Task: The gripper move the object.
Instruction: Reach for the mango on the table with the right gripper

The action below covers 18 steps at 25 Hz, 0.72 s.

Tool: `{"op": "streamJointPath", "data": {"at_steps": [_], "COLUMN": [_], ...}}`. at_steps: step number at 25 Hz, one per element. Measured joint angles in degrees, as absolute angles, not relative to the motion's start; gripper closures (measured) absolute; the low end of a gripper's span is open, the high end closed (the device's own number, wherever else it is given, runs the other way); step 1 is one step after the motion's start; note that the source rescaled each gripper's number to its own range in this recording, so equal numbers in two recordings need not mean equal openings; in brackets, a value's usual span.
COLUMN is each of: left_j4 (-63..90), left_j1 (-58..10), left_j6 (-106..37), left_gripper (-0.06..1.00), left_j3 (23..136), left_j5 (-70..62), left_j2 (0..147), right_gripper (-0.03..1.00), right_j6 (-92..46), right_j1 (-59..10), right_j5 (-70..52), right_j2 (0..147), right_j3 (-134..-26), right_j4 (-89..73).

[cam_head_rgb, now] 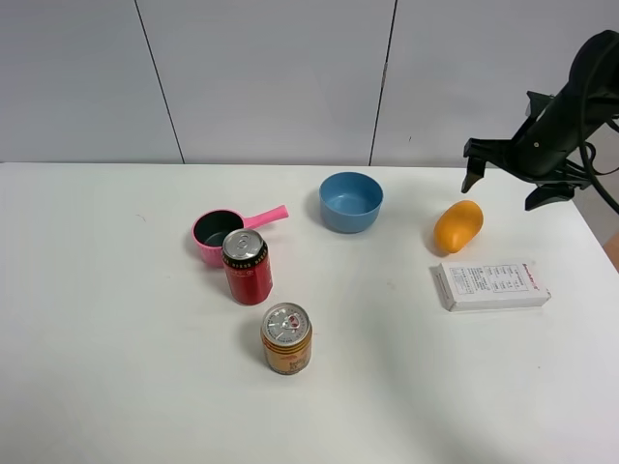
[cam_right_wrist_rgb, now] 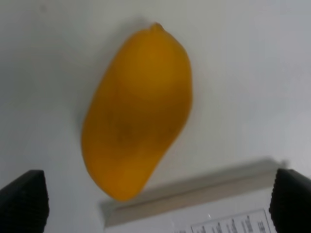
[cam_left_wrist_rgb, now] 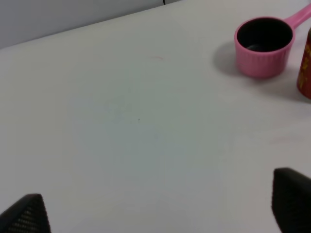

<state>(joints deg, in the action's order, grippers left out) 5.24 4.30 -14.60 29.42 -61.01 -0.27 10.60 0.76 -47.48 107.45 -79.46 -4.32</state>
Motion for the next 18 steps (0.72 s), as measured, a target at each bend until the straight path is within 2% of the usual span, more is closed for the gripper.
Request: {"op": "streamJointPath", "data": {"at_steps": [6,18], "left_j4": [5.24,5.24], "left_j1": [4.3,4.3], "left_j6": [-14.6,-14.6], "left_gripper": [-0.06,-0.06], "left_j3": [29.42,29.42], "left_j5": [-61.01,-61.01], "left_j2": [-0.27,-0.27], "right_gripper": [0.37,0.37], "right_j6": [10.26,9.92], "right_j1": [-1.07,-2.48], "right_j5": [-48.51,-46.98], "right_j2": [112.4,119.8], "right_j3": [-83.94,-84.29], "right_j4": [-4.32,-4.33]}}
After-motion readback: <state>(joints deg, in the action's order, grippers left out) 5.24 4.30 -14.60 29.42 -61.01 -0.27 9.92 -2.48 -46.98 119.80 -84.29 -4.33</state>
